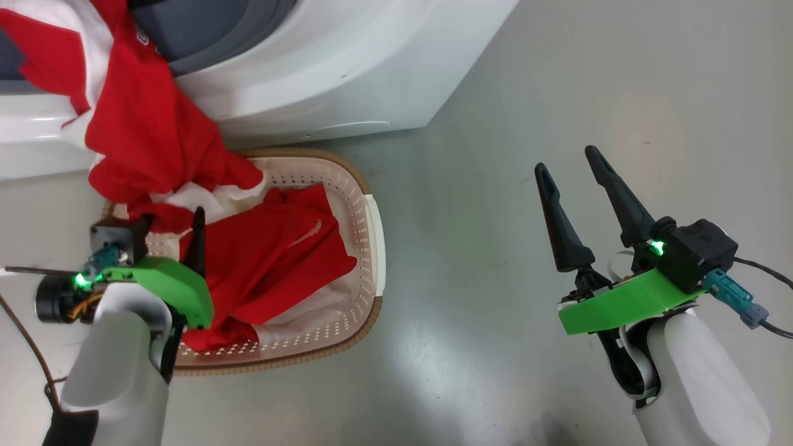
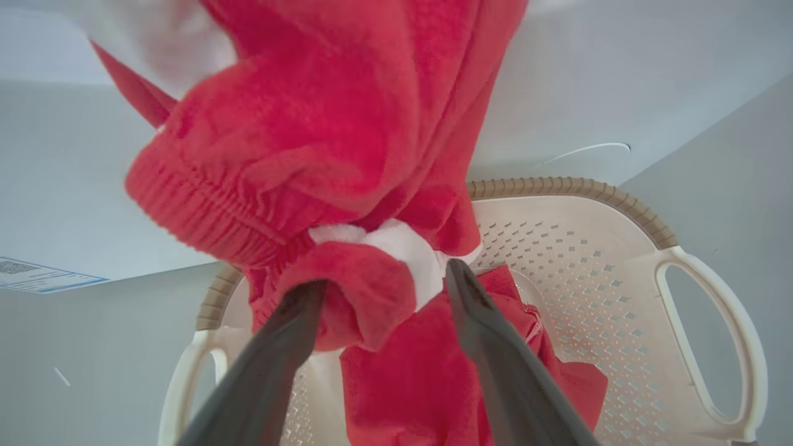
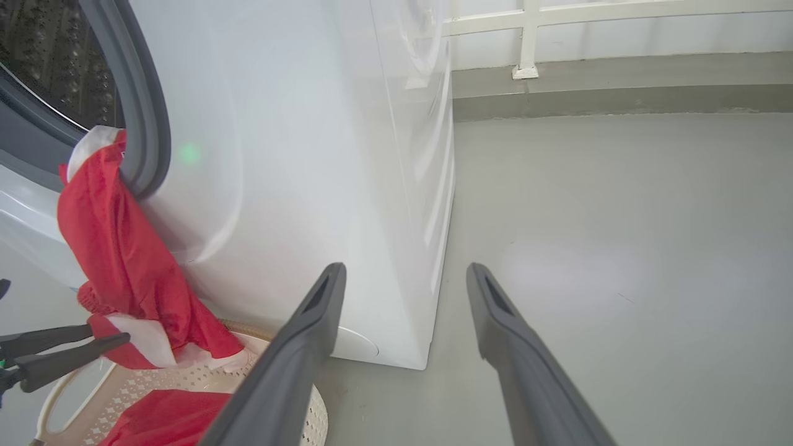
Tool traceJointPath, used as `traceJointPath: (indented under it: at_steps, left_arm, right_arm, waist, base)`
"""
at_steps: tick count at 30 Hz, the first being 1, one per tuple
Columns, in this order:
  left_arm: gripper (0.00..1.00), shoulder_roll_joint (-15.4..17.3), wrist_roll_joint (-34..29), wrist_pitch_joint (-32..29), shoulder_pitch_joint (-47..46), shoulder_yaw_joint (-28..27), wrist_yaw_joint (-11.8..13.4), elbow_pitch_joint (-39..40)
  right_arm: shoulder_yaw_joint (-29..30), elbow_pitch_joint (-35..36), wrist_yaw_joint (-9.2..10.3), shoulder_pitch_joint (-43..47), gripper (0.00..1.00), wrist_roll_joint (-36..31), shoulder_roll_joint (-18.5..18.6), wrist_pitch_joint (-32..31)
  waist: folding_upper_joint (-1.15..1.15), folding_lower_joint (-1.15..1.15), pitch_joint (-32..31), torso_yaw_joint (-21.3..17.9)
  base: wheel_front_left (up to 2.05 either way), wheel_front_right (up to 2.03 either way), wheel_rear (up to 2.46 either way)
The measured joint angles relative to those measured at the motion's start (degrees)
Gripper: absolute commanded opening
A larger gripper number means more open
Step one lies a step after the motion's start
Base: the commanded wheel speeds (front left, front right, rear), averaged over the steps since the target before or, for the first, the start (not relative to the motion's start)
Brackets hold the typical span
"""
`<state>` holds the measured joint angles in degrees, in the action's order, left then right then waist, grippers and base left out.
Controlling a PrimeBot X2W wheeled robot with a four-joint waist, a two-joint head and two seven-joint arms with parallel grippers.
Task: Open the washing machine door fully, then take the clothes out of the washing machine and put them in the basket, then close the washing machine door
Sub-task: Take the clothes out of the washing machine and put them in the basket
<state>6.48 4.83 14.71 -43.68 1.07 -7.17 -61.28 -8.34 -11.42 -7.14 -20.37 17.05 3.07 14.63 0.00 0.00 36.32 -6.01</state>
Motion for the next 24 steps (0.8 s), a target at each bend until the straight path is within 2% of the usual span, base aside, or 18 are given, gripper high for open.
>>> traceJointPath:
  at_steps: [14, 24]
  left_arm:
    - [1.0, -1.11, 3.2, 0.0, 5.18, -2.9, -0.01, 16.61]
    - [1.0, -1.98, 2.72, 0.01, 12.14, -5.14, -0.01, 30.97]
  right_arm:
    - [1.08, -0.48, 0.0, 0.05, 1.0, -0.83, 0.03, 0.0]
    - [1.91, -0.8, 0.0, 0.29, 1.0, -1.43, 0.04, 0.0]
  waist:
    - [0.0, 0.0, -2.21, 2.76]
    - [0.0, 0.0, -4.33, 4.01]
  base:
    - [0.0, 0.0, 0.0]
    - [0.0, 0.0, 0.0]
